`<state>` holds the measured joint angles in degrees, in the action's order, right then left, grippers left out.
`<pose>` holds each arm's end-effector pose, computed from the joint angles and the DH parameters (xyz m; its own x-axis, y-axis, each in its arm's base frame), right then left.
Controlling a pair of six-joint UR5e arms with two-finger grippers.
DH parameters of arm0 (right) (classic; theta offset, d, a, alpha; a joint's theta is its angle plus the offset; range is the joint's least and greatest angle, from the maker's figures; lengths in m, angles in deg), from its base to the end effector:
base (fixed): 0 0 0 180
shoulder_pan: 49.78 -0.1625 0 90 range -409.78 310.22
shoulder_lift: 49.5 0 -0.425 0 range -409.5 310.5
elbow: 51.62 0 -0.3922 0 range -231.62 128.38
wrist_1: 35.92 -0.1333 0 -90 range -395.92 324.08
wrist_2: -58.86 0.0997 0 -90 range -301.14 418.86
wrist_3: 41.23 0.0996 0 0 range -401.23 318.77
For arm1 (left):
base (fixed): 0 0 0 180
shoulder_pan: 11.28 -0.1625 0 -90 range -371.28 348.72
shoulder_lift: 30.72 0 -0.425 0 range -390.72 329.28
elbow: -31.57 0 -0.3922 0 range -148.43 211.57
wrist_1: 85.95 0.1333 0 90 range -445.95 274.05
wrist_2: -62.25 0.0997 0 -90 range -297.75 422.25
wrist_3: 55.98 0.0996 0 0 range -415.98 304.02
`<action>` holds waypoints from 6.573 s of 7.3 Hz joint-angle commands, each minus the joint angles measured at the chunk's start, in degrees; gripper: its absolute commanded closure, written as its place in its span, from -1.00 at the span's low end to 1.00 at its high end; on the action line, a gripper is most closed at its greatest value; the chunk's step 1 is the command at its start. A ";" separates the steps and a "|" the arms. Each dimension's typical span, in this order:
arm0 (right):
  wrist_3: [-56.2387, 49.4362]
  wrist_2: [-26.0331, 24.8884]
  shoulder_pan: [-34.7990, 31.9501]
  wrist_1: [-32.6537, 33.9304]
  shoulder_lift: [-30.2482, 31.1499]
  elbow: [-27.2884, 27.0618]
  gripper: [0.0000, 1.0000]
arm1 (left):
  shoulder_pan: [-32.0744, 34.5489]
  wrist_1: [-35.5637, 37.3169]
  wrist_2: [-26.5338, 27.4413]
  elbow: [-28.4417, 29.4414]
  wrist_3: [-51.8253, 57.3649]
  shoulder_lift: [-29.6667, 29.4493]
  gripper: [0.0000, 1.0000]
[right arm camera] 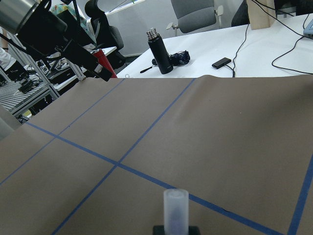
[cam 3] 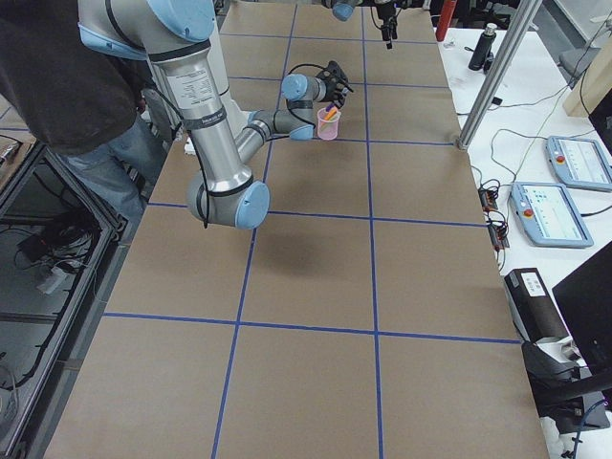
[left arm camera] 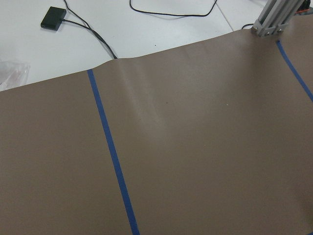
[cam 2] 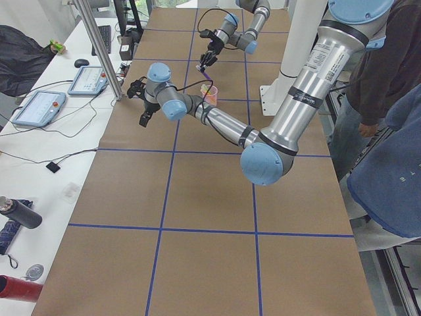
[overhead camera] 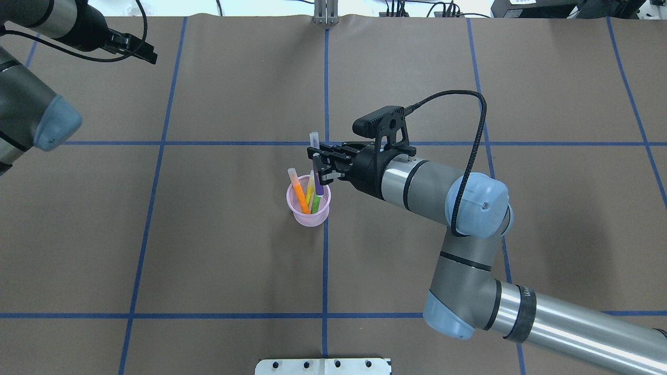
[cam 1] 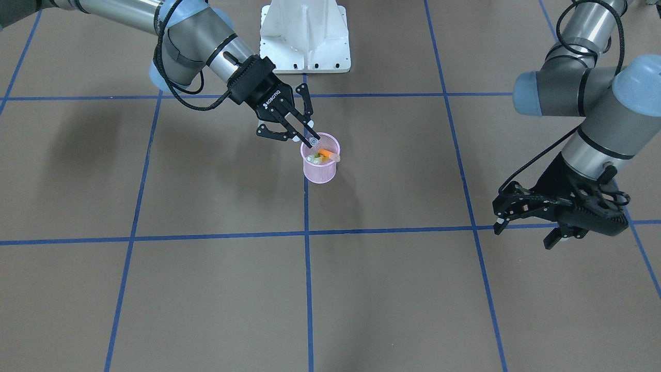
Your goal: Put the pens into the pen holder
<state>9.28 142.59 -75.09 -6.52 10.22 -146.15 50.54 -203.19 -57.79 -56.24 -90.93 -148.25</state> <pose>-0.5038 -0.3977 0.1970 0.2670 -0.5730 0.7748 -0.4580 0.6320 0.6252 0.2476 -0.6388 0.3447 0.6359 0.3155 -0.7043 0.0944 0.8740 0.4767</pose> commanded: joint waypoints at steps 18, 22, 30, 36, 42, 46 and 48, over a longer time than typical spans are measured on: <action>-16.31 47.12 -37.13 69.92 0.55 -10.58 -0.98 | 14.81 37.97 -8.37 -3.84 37.76 -1.12 -1.00; -46.99 47.23 -53.05 82.68 16.35 -11.91 -0.98 | 26.31 43.09 -10.29 -5.80 48.75 8.41 -1.00; -46.73 50.11 -61.95 74.32 27.46 -5.49 -0.99 | 30.55 17.57 -14.17 1.79 47.96 24.26 -1.00; -49.72 51.62 -66.44 61.67 32.48 0.75 -0.98 | 30.38 23.55 -13.82 -4.21 43.21 26.21 -1.00; -49.46 55.49 -66.44 61.57 32.30 0.57 -0.98 | 30.29 23.20 -13.73 -2.98 43.38 27.97 -1.00; -49.46 55.49 -66.44 61.49 31.86 0.40 -0.99 | 30.29 23.38 -13.64 -2.81 43.38 27.44 -1.00; -49.37 55.49 -66.44 61.49 31.86 0.40 -0.99 | 30.29 23.38 -13.64 -2.81 43.38 27.35 -1.00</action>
<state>-40.15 198.08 -141.53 54.97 42.12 -145.73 80.83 -179.83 -71.44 -59.06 -47.54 -120.83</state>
